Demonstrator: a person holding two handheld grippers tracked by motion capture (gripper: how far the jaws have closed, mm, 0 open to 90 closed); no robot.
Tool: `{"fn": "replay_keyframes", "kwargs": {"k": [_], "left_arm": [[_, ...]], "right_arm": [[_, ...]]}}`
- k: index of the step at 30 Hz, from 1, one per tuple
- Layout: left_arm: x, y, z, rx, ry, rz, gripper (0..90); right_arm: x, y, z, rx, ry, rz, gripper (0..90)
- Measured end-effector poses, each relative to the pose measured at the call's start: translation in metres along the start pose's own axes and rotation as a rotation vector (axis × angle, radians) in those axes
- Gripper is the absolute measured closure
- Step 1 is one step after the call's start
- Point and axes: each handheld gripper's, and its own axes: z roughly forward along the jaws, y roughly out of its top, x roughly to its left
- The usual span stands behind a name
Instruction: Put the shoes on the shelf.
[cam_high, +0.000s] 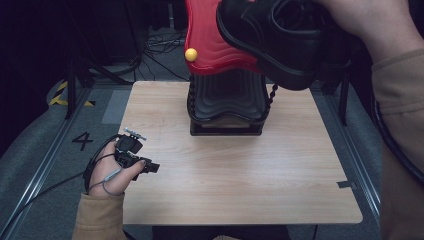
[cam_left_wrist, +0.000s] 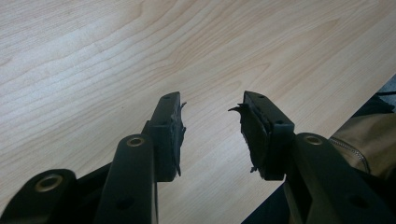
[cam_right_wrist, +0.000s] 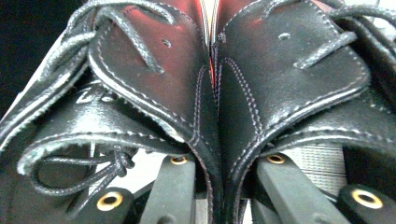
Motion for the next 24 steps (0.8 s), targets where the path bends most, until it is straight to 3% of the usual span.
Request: {"fn": "replay_keyframes", "kwargs": {"k": [9,19,24], "left_arm": [[0.002,0.002,0.001,0.011,0.006,-0.001,58.5],[0.008,0.000,-0.001,0.005,-0.005,-0.008,58.6],[0.014,0.002,0.002,0.011,-0.015,-0.010,58.5]], "right_arm": [[0.009,0.031,0.013,-0.029,-0.048,0.039,82.0],[0.018,0.064,0.027,-0.082,-0.052,0.067,82.1],[0.021,0.086,0.040,-0.092,-0.095,0.090,82.1]]}}
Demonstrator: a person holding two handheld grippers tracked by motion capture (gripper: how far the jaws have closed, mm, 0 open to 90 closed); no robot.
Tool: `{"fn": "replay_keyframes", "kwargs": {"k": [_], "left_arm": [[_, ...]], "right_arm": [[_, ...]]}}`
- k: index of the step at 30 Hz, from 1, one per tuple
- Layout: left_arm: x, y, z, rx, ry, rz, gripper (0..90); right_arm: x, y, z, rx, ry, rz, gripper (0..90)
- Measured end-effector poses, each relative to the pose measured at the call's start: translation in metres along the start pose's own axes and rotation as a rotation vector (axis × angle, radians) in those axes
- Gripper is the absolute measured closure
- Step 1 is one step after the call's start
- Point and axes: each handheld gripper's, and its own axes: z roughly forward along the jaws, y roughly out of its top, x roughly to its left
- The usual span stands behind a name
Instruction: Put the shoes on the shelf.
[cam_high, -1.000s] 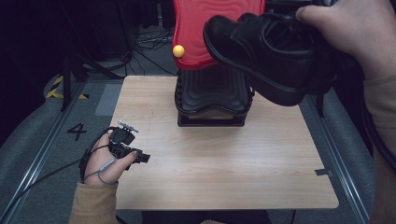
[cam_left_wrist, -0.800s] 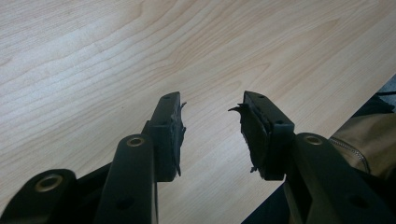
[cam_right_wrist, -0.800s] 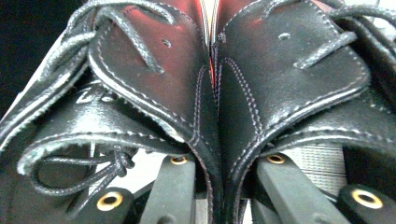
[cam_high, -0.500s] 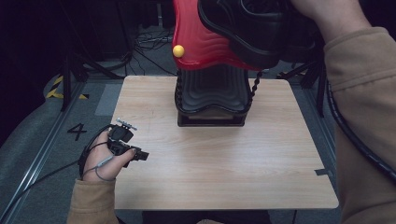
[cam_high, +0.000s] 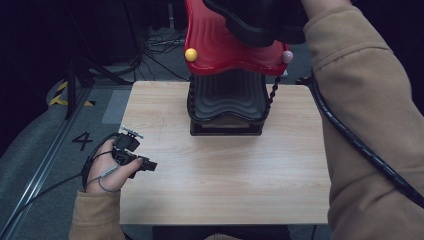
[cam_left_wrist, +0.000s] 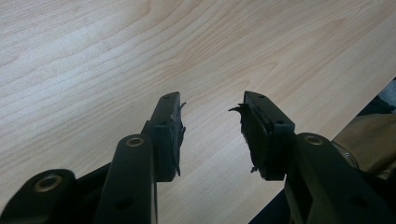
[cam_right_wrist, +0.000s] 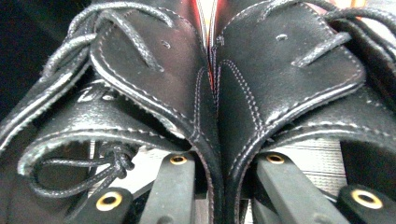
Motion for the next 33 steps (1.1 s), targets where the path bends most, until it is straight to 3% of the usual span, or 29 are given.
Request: {"fn": "replay_keyframes", "kwargs": {"k": [10,22,33], "left_arm": [[0.004,0.003,0.002,0.017,-0.024,0.005,57.8],[0.000,0.005,0.001,0.010,-0.026,0.012,57.7],[0.000,0.004,0.000,0.000,-0.027,0.015,57.8]], "right_arm": [[0.013,0.015,0.037,-0.095,-0.086,0.009,81.9],[0.019,0.006,0.067,-0.145,-0.060,0.063,80.9],[0.019,0.002,0.086,-0.165,-0.096,0.126,80.4]]}}
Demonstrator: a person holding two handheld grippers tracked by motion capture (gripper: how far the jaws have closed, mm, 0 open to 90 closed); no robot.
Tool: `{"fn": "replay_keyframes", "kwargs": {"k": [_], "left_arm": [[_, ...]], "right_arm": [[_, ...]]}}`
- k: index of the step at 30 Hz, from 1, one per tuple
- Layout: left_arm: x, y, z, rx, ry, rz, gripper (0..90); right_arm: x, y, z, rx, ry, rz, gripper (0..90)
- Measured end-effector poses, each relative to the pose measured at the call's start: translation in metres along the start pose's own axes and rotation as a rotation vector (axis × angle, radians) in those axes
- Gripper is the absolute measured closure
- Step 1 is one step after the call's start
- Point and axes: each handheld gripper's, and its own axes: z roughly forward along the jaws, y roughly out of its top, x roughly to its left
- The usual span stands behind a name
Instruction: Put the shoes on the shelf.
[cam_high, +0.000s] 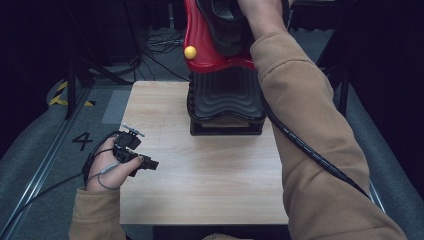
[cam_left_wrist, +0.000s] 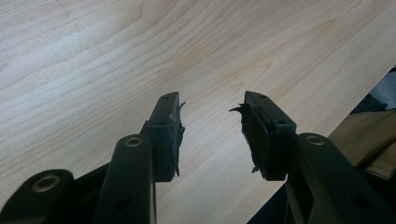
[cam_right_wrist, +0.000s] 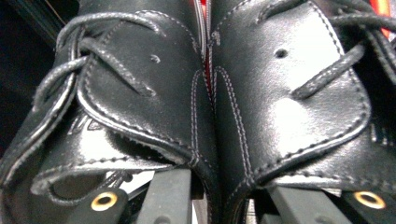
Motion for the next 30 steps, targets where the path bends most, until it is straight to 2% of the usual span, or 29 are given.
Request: {"fn": "replay_keyframes", "kwargs": {"k": [5,12,13,16,17,18,20,24,27,30], "left_arm": [[-0.001,0.001,0.000,0.004,0.002,0.004,57.9],[-0.001,0.000,-0.001,-0.001,-0.001,0.003,58.1],[-0.001,0.000,-0.002,-0.004,0.000,0.002,58.1],[-0.002,-0.001,-0.002,-0.007,0.000,0.003,58.2],[-0.002,-0.001,-0.002,-0.007,0.000,0.003,58.2],[-0.002,-0.001,-0.002,-0.007,0.001,0.003,58.2],[-0.003,0.000,-0.002,-0.005,0.002,0.006,58.2],[-0.006,0.000,-0.002,-0.004,0.002,0.014,58.1],[-0.007,0.001,-0.001,0.003,0.004,0.017,58.0],[-0.009,0.003,0.001,0.007,0.004,0.020,58.0]], "right_arm": [[0.003,-0.004,0.005,-0.016,-0.009,0.021,80.2],[0.010,-0.011,0.016,-0.015,-0.005,0.027,77.2],[0.011,-0.011,0.017,-0.019,-0.018,0.018,77.3],[0.012,-0.012,0.017,-0.021,0.013,0.006,69.1],[0.012,-0.012,0.017,-0.021,0.013,0.006,69.1],[0.014,-0.012,0.018,-0.009,0.012,-0.010,65.5],[0.015,-0.013,0.018,0.007,-0.001,-0.033,64.0],[0.007,-0.014,0.016,0.050,-0.006,-0.016,57.9],[-0.003,-0.015,0.012,0.094,0.016,-0.001,53.9],[-0.009,-0.017,0.006,0.107,0.032,-0.003,50.2]]}}
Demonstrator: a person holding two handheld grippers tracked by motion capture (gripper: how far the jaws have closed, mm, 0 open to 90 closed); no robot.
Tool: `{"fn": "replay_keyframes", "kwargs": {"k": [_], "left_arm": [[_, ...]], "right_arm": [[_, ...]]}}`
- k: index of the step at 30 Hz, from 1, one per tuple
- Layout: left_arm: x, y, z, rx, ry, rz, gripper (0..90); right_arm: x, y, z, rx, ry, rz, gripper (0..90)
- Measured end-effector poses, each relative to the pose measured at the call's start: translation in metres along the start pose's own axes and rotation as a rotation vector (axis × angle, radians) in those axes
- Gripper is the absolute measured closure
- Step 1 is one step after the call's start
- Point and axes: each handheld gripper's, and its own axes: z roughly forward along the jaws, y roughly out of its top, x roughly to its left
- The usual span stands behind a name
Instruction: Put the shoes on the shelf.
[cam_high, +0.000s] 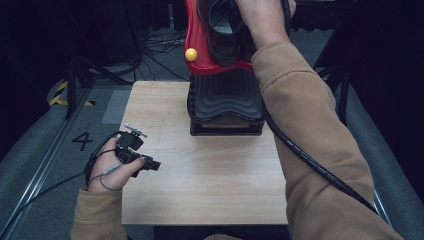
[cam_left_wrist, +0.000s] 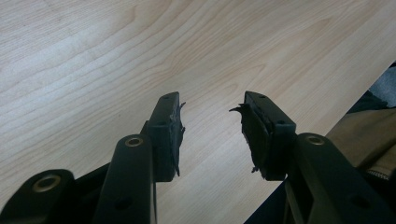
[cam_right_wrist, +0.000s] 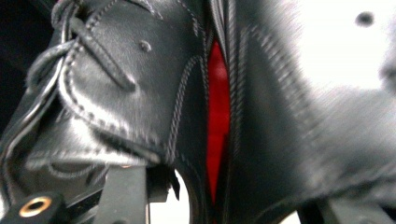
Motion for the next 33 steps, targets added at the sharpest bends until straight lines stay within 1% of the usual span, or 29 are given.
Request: {"fn": "replay_keyframes", "kwargs": {"k": [1,2,4,6,7,10,12,13,14,15,17,18,19,20,23,25,26,27,28,29,30,31,32,33], "left_arm": [[-0.002,0.001,0.000,0.000,0.003,0.004,58.1],[-0.002,0.001,0.000,0.000,0.002,0.005,58.1],[-0.003,0.002,0.000,0.001,0.003,0.007,58.1],[-0.005,0.003,0.000,0.000,0.003,0.009,58.1],[-0.006,0.003,0.000,-0.001,0.003,0.010,58.1],[-0.007,0.004,0.001,0.002,0.007,0.015,58.1],[-0.009,0.005,0.001,0.000,0.011,0.022,58.1],[-0.010,0.005,0.001,0.001,0.013,0.024,58.1],[-0.010,0.005,0.001,0.001,0.013,0.024,58.1],[-0.011,0.006,0.001,0.003,0.014,0.027,58.1],[-0.011,0.006,0.001,0.005,0.015,0.028,58.1],[-0.012,0.006,0.001,0.006,0.018,0.030,58.1],[-0.012,0.006,0.001,0.006,0.018,0.030,58.1],[-0.012,0.006,0.001,0.005,0.020,0.029,58.1],[-0.013,0.006,0.000,0.001,0.018,0.020,58.1],[-0.014,0.005,0.000,0.001,0.020,0.024,58.1],[-0.015,0.005,0.000,0.000,0.020,0.023,58.1],[-0.016,0.004,0.000,-0.001,0.019,0.017,58.1],[-0.016,0.004,0.000,-0.001,0.019,0.017,58.1],[-0.016,0.004,-0.001,0.000,0.020,0.020,58.1],[-0.016,0.004,-0.001,0.003,0.020,0.021,58.1],[-0.017,0.003,-0.002,0.000,0.019,0.019,58.1],[-0.017,0.003,-0.002,-0.003,0.021,0.018,58.1],[-0.017,0.003,-0.002,-0.003,0.021,0.018,58.1]], "right_arm": [[-0.001,-0.002,-0.004,0.002,0.026,0.001,50.0],[-0.002,-0.003,-0.006,0.004,0.034,0.003,49.5],[-0.002,-0.004,-0.008,0.005,0.031,-0.003,49.5],[-0.005,-0.007,-0.014,0.015,0.040,-0.014,49.1],[-0.005,-0.009,-0.017,0.010,0.048,-0.018,48.7],[-0.008,-0.014,-0.032,0.018,0.072,-0.040,47.7],[-0.010,-0.019,-0.045,0.016,0.090,-0.077,46.8],[-0.013,-0.022,-0.052,0.011,0.100,-0.093,46.8],[-0.013,-0.022,-0.052,0.011,0.100,-0.093,46.8],[-0.020,-0.029,-0.065,0.009,0.119,-0.119,46.6],[-0.028,-0.035,-0.074,0.002,0.131,-0.139,46.5],[-0.033,-0.040,-0.081,-0.002,0.137,-0.161,46.0],[-0.033,-0.040,-0.081,-0.002,0.137,-0.161,46.0],[-0.037,-0.044,-0.085,-0.008,0.144,-0.181,45.8],[-0.054,-0.064,-0.103,-0.019,0.187,-0.219,45.7],[-0.065,-0.075,-0.109,-0.024,0.206,-0.238,45.6],[-0.078,-0.086,-0.115,-0.028,0.226,-0.245,45.7],[-0.084,-0.090,-0.116,-0.033,0.234,-0.254,45.6],[-0.084,-0.090,-0.116,-0.033,0.234,-0.254,45.6],[-0.090,-0.096,-0.118,-0.031,0.239,-0.258,45.6],[-0.098,-0.104,-0.120,-0.026,0.236,-0.274,45.6],[-0.110,-0.116,-0.122,-0.016,0.240,-0.304,45.7],[-0.115,-0.120,-0.122,-0.013,0.244,-0.307,45.6],[-0.115,-0.120,-0.122,-0.013,0.244,-0.307,45.6]]}}
